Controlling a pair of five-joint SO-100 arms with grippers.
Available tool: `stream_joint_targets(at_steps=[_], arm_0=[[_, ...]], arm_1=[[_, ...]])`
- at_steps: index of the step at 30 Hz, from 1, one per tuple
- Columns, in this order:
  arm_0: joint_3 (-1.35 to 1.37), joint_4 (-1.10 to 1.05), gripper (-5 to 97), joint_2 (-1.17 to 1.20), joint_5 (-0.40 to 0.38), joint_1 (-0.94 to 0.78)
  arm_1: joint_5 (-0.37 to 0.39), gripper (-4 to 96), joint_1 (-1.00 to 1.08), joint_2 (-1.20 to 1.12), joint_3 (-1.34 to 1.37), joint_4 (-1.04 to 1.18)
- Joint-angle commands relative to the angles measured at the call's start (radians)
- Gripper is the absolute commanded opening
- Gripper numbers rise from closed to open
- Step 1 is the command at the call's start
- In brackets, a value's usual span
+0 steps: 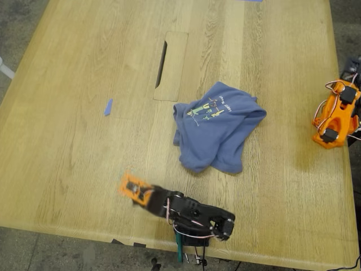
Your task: Fold a T-shirt
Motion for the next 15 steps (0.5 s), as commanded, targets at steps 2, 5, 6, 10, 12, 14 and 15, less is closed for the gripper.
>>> stream_joint_targets(at_steps=[2,5,6,10,12,14,15], arm_0=[[-0.029,0.138,0,0.112,-0.021,-0.147],[-0.023,0.291,0,0.112,-0.08,-0.23],[-0.018,0.299,0,0.11,-0.13,-0.235],[-0.018,0.299,0,0.112,-0.242,-0.23],[-0.018,0.299,0,0.112,-0.307,-0.23],[-0.018,0.298,0,0.112,-0.354,-0.229],[-0.018,0.298,0,0.112,-0.364,-0.229]], arm_1=[[-0.002,0.1,0.112,0.009,0.029,0.164],[0.028,0.1,0.143,0.009,0.037,0.227],[0.026,0.1,0.146,0.009,0.037,0.227],[0.055,0.1,0.144,0.009,0.043,0.218],[0.075,0.1,0.15,0.009,0.052,0.209],[0.086,0.1,0.169,0.009,0.06,0.209],[0.083,0.1,0.179,0.011,0.064,0.209]])
